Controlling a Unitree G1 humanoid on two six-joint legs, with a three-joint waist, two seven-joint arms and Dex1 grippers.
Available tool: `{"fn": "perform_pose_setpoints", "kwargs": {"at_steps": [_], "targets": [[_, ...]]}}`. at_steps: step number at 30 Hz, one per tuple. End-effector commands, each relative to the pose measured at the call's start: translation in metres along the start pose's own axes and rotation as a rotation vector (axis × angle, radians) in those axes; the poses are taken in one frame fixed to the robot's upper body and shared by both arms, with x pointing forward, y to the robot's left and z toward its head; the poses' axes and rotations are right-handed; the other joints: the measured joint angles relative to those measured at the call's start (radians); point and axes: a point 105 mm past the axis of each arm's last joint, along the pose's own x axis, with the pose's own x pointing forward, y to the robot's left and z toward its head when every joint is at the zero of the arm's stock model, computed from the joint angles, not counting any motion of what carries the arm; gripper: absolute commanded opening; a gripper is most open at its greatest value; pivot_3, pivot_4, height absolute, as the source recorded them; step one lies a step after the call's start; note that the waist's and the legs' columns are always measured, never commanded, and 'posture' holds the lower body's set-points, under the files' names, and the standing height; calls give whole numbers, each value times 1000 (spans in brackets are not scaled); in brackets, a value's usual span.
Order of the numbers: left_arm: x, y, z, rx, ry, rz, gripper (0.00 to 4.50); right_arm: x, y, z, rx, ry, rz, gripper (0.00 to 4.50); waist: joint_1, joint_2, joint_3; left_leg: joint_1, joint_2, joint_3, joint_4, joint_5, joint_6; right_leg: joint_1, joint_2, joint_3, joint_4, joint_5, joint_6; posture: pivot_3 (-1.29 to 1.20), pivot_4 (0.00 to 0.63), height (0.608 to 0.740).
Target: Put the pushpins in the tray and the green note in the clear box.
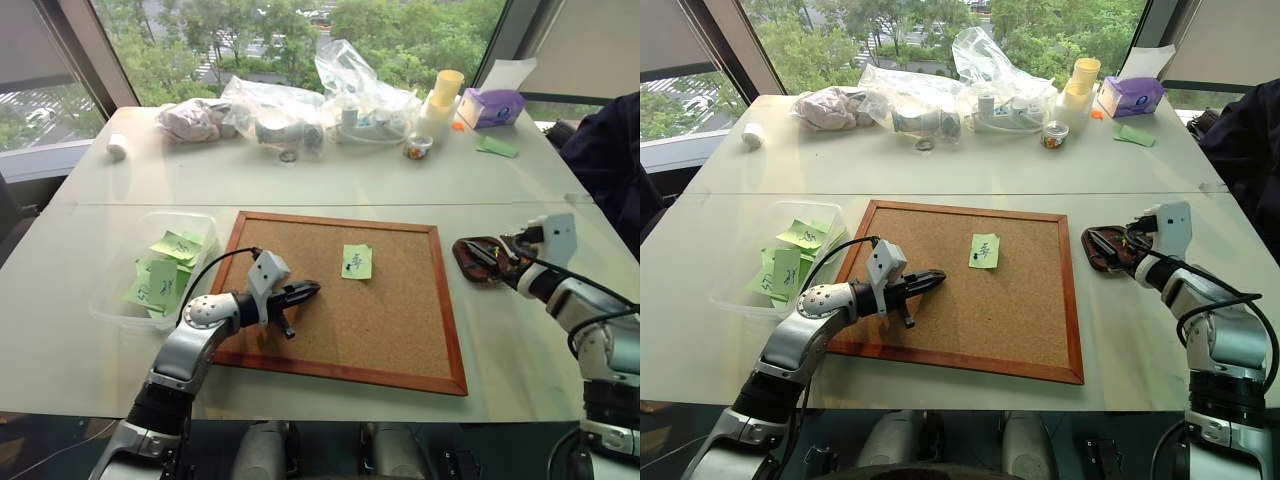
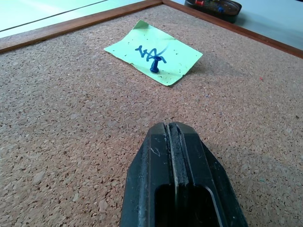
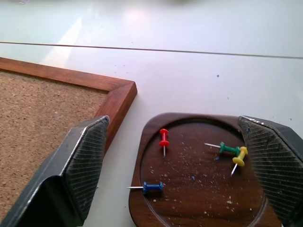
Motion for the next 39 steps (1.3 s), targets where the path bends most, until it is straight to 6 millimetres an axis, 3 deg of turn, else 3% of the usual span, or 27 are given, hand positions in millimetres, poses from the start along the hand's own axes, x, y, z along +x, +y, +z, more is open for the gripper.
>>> {"fn": "perform_pose_setpoints", "kwargs": {"at_steps": [1,6,9,19,24,27,34,37,39], "targets": [[0,-6,-29,-63,94,-7,0,1,53,23,-72,-36,224,4461,0,0,0,0,0,0,0,0,0,0,0,0,0,0,0,0,150,740],[0,-4,-28,-62,93,-4,0,11,119,18,-131,0,459,4461,0,0,0,0,0,0,0,0,0,0,0,0,0,0,0,0,150,740],[0,-3,-27,-60,92,-2,0,19,139,14,-148,11,517,4461,1,0,0,0,0,-1,0,0,0,-1,0,0,0,0,0,0,150,740],[-4,-3,-28,-62,91,20,0,57,167,-14,-213,62,552,4461,-2,0,0,-1,0,0,0,0,0,-1,0,0,0,0,0,0,150,740],[-5,-3,-27,-64,88,32,0,71,166,-26,-237,75,538,4461,-3,0,0,-1,0,0,0,0,0,-1,0,0,0,0,0,0,150,740],[-7,-3,-27,-63,90,38,0,74,166,-31,-262,86,541,3708,-4,0,0,-1,0,0,0,1,-1,-1,0,0,0,0,0,0,150,740],[-10,-2,-28,-64,92,50,0,70,162,-42,-332,105,545,215,-6,0,0,0,0,0,0,3,-6,-1,0,0,0,0,0,0,150,740],[-11,-2,-28,-63,93,50,0,67,162,-44,-377,103,543,101,-5,0,0,0,0,0,-1,3,-6,-1,0,0,0,0,0,0,150,740],[-11,-1,-28,-62,96,51,0,66,164,-30,-404,50,541,101,-5,0,0,-1,0,0,-1,3,-6,-1,0,0,0,0,0,0,150,740]]}}
